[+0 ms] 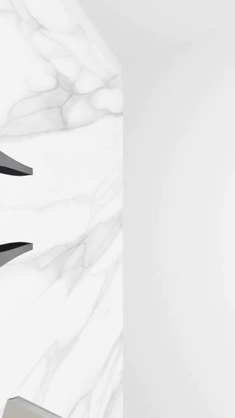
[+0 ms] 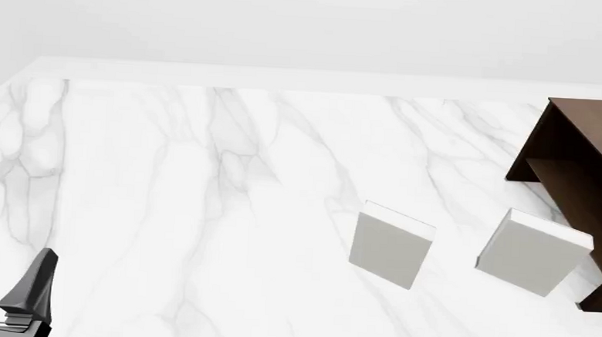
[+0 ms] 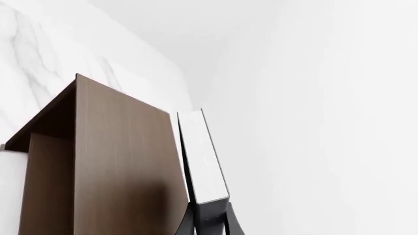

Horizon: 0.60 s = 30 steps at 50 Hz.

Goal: Pick up the book on the left and place it on top of the shelf.

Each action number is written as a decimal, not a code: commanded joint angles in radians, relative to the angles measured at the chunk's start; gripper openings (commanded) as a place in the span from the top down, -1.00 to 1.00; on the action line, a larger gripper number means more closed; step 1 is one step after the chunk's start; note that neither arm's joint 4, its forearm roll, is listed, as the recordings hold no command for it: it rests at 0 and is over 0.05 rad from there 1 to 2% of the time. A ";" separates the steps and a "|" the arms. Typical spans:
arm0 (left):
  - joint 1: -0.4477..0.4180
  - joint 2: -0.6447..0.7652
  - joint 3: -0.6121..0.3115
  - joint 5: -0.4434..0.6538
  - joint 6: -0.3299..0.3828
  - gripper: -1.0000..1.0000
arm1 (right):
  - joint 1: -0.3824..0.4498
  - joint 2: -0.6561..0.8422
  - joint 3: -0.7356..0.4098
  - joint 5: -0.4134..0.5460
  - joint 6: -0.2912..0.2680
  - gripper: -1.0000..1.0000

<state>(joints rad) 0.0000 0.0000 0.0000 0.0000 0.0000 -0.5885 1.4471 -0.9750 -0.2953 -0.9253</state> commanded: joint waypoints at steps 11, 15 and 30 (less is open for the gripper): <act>0.000 0.000 0.000 0.000 0.000 -1.00 | -0.006 0.020 0.015 -0.041 0.014 1.00; 0.000 0.000 0.000 0.000 0.000 -1.00 | -0.003 0.023 0.015 -0.042 0.012 1.00; 0.000 0.000 0.000 0.000 0.000 -1.00 | -0.008 0.032 0.031 -0.050 0.017 1.00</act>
<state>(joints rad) 0.0000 0.0000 0.0000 0.0000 0.0000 -0.5935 1.4756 -0.9424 -0.3332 -0.9228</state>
